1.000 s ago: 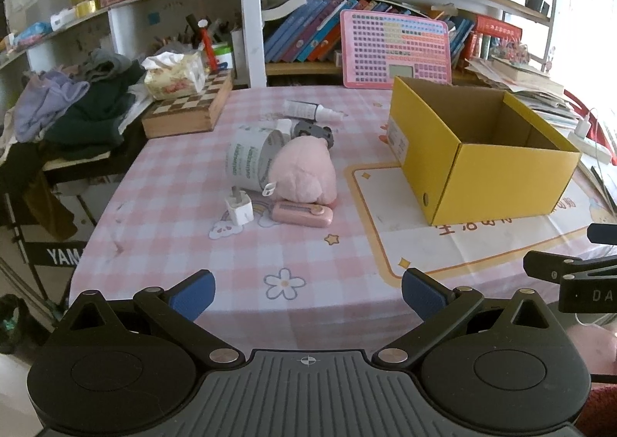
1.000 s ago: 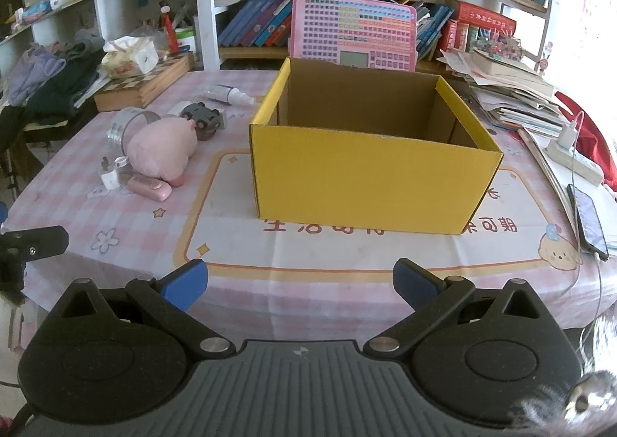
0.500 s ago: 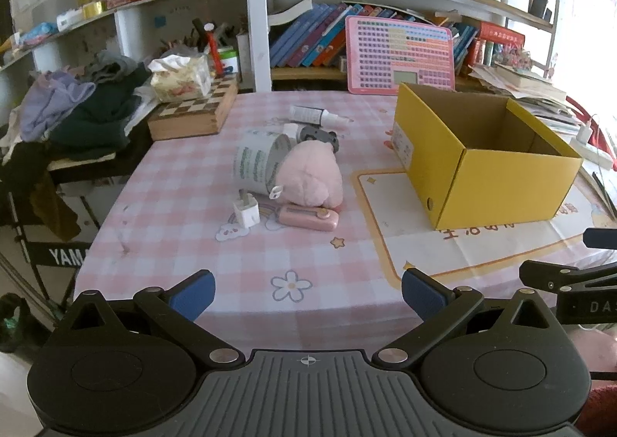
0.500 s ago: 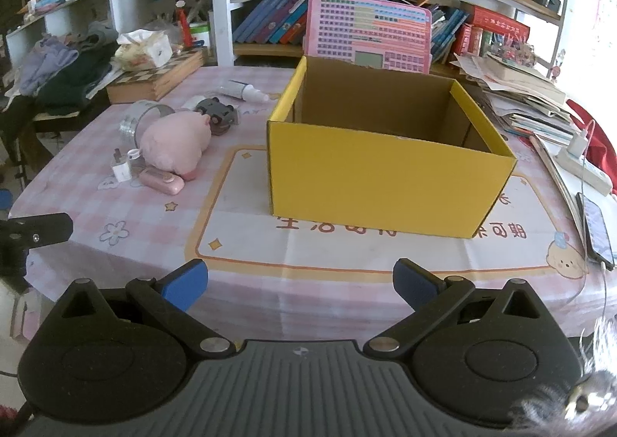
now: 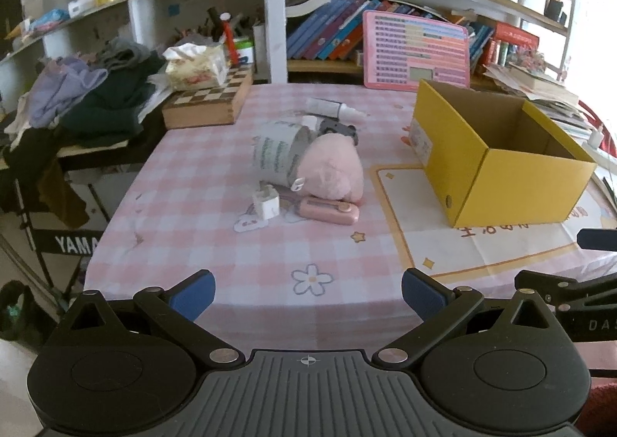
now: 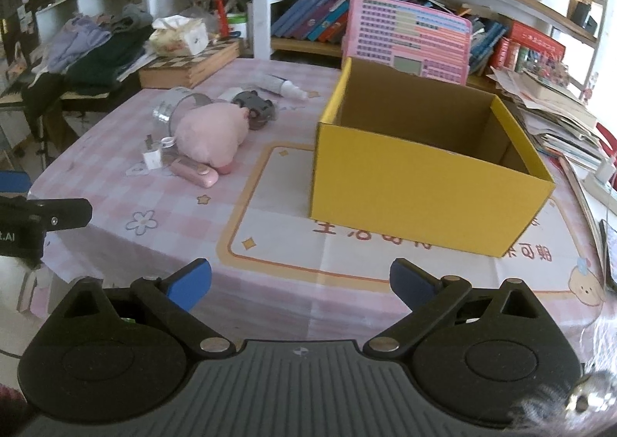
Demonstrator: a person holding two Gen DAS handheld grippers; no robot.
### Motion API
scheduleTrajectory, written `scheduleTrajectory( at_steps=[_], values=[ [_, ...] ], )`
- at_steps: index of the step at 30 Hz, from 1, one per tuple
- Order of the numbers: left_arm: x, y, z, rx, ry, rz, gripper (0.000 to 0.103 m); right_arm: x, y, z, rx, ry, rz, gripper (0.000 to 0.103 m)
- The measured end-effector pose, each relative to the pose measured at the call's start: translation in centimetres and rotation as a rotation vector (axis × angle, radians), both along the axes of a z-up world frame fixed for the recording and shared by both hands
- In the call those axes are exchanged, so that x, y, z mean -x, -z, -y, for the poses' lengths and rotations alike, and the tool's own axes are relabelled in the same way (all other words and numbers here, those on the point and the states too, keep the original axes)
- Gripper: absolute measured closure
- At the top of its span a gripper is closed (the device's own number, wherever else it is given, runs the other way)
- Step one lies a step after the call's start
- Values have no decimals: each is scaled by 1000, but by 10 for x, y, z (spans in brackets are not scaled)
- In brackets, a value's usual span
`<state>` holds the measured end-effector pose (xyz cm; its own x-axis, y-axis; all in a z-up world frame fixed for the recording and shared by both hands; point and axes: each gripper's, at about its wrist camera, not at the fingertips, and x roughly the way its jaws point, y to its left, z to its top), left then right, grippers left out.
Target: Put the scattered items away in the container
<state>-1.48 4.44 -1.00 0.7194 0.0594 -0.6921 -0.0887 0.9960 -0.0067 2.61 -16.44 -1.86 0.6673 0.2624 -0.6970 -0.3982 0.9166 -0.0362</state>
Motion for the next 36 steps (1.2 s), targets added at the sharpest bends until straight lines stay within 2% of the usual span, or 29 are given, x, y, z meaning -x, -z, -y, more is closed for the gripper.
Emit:
scheduleTrajectory(
  at_steps=[4, 7, 12, 14, 30, 36],
  values=[
    [1, 0, -5, 4, -7, 0, 0, -1, 0, -7, 2, -25, -1, 4],
    [1, -1, -7, 5, -15, 10, 0, 0, -2, -12, 8, -48, 10, 11],
    [0, -2, -14, 8, -42, 37, 0, -1, -8, -18, 8, -80, 57, 34],
    [-1, -2, -16, 10, -43, 41, 0, -1, -9, -21, 5, -93, 74, 38],
    [-28, 6, -32, -10, -28, 46, 1, -29, -1, -61, 13, -236, 62, 39],
    [-52, 14, -50, 1, -38, 30, 3, -55, 12, -87, 33, -320, 9, 44]
  ],
)
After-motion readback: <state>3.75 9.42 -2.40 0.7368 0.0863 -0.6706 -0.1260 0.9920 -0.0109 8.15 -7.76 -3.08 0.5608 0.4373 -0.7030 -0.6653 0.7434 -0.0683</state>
